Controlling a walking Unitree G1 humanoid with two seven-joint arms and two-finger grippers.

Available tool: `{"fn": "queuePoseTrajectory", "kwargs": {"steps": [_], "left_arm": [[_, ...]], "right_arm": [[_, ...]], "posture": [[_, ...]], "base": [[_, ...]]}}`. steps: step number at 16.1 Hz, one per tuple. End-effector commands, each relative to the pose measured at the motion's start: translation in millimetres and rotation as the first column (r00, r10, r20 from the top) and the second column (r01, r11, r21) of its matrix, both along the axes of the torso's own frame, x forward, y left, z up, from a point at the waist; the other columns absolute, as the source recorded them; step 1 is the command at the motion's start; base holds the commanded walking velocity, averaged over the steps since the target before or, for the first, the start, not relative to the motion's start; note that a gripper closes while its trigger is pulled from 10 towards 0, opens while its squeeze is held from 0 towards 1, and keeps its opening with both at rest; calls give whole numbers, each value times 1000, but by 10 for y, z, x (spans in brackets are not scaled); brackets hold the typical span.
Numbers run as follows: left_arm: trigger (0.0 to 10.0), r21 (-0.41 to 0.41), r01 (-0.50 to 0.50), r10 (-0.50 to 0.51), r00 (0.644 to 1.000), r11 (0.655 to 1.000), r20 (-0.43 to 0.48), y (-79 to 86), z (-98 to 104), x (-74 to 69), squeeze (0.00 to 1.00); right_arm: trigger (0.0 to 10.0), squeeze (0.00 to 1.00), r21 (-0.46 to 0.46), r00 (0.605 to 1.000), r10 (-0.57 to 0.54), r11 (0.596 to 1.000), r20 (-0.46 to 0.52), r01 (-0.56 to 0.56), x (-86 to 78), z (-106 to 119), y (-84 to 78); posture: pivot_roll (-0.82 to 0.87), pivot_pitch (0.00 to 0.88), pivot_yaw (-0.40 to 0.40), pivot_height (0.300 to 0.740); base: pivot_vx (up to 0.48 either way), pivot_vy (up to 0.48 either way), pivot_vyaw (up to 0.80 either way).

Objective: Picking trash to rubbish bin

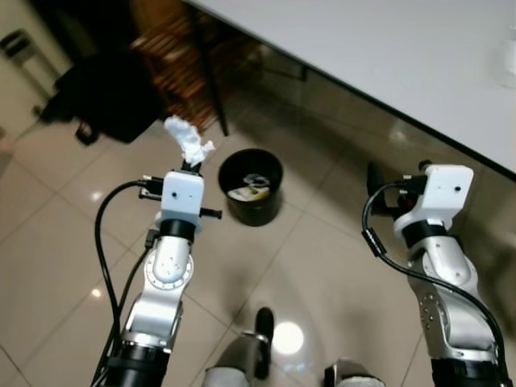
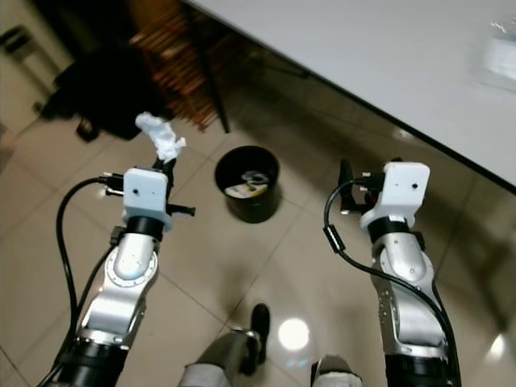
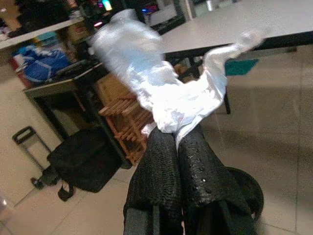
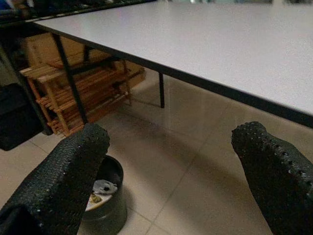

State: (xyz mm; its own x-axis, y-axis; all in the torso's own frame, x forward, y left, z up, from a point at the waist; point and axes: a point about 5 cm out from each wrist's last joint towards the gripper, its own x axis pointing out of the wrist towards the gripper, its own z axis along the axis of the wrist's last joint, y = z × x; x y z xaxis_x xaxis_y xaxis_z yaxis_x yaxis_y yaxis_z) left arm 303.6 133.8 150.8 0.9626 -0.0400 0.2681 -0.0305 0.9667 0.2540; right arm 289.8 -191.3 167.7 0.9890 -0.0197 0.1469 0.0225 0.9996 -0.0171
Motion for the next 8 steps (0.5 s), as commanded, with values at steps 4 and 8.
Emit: {"fn": "queuePoseTrajectory", "kwargs": {"steps": [4,8], "left_arm": [[10000,-5,-8,8,1000,1000,-26,32,-53,-17,0],[10000,-49,1,-4,998,999,-58,30,-89,-13,0]], "right_arm": [[10000,0,29,998,46,999,-33,-46,-9,-60,75],[10000,0,22,998,47,999,-51,-46,-9,-82,68]], "posture": [[-37,278,124,740],[-38,282,123,740]], "base": [[0,0,200],[0,0,0]]}}
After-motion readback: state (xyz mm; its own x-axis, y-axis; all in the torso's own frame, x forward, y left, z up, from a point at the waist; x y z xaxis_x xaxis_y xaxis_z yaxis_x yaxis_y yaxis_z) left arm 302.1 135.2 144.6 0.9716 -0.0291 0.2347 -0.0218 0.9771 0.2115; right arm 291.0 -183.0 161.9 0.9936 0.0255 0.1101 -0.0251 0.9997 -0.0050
